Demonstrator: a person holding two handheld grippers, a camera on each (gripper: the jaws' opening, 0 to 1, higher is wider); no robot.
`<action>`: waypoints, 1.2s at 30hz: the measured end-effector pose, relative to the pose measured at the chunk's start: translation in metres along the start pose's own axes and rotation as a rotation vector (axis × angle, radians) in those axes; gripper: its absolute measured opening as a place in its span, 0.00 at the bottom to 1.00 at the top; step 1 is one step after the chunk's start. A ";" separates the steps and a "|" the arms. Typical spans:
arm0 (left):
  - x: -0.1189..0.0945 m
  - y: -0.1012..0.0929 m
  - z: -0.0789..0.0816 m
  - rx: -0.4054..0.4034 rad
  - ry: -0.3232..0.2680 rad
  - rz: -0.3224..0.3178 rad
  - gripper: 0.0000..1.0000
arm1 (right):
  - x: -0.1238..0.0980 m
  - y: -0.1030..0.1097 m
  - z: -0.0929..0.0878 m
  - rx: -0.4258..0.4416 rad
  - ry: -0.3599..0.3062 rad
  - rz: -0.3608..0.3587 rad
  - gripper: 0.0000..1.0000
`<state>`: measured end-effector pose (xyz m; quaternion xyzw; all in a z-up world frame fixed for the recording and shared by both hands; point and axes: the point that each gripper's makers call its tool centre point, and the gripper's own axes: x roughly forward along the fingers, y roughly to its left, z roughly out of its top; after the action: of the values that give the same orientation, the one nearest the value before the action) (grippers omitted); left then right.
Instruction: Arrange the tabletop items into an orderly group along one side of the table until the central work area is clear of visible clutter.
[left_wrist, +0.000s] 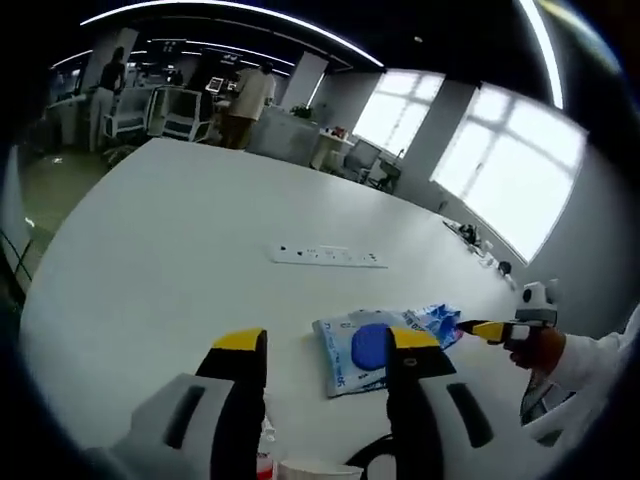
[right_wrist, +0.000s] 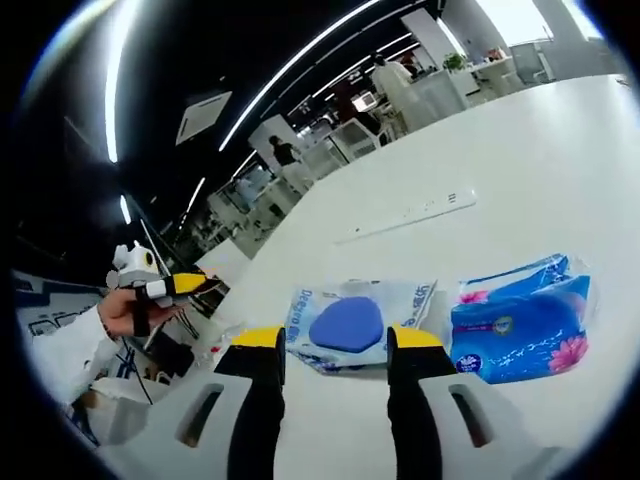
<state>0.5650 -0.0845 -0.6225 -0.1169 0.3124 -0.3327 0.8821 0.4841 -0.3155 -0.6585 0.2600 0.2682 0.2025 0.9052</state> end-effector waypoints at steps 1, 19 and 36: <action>-0.003 -0.001 -0.001 0.002 -0.002 -0.001 0.49 | 0.000 0.002 0.000 -0.001 0.000 0.006 0.40; -0.072 -0.015 -0.001 0.015 -0.061 0.012 0.51 | -0.013 0.047 0.006 -0.054 0.024 0.092 0.43; -0.135 -0.020 -0.020 0.027 -0.037 -0.063 0.52 | -0.004 0.107 0.000 -0.083 0.042 0.156 0.47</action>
<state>0.4631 -0.0101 -0.5658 -0.1208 0.2879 -0.3623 0.8782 0.4571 -0.2338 -0.5953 0.2379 0.2576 0.2889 0.8908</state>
